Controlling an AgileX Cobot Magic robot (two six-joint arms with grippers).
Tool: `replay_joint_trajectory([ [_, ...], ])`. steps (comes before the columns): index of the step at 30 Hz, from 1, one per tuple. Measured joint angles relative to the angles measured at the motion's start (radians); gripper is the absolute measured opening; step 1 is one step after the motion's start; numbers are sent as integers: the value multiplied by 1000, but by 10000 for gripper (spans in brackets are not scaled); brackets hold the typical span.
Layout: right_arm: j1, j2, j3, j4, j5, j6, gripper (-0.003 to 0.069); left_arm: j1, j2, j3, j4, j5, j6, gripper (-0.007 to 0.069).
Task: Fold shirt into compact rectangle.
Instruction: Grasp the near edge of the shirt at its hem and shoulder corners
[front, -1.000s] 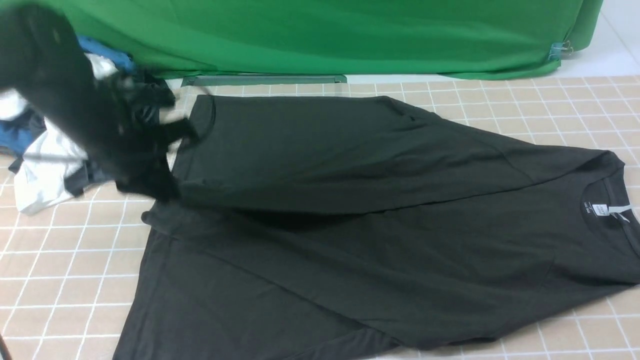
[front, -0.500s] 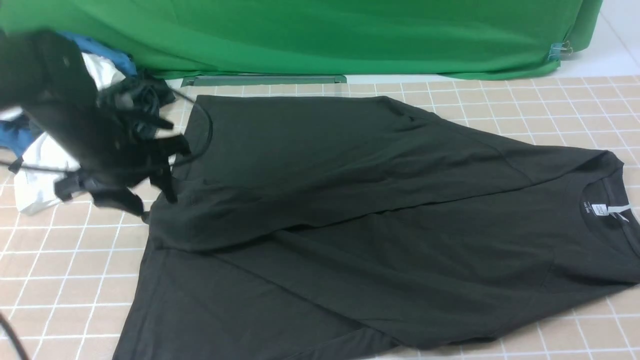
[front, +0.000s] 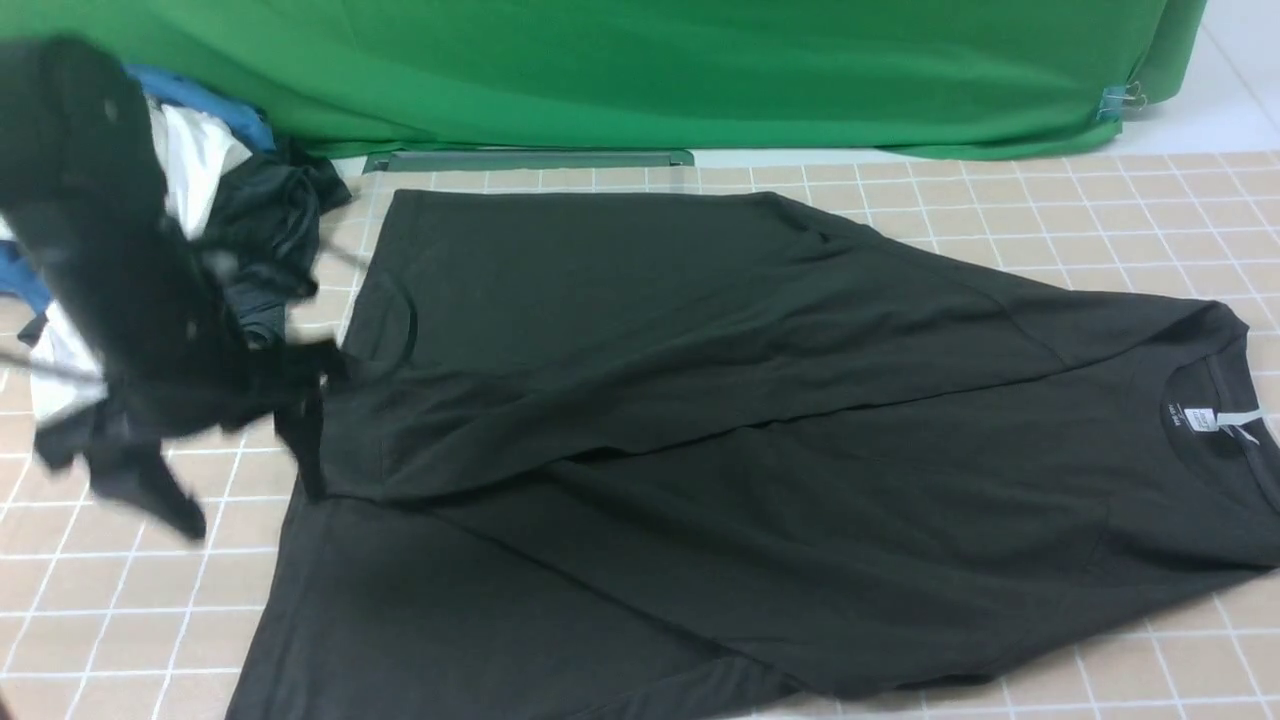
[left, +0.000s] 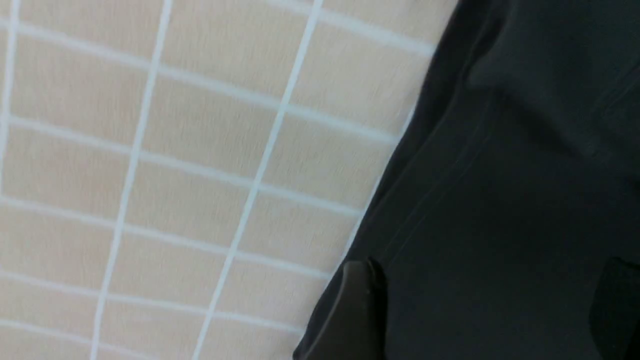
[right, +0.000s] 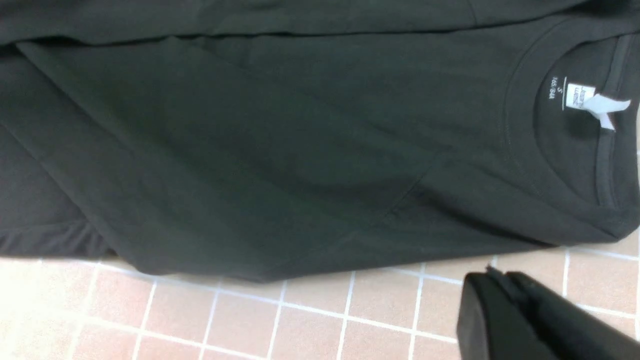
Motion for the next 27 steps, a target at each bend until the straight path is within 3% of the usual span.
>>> replay_joint_trajectory([
  [8, 0, 0, 0, 0, -3, 0, 31, 0, -104, 299, -13, -35, -25, 556],
  [14, 0, 0, 0, 0, -30, 1, 31, 0, -134, 498, -52, -244, -26, 556],
  [23, 0, 14, 0, 0, -39, 1, 34, 1, -154, 527, -83, -290, 27, 550],
  [27, 0, 33, 0, 0, -39, 1, 36, 1, -154, 527, -91, -290, 42, 460],
])
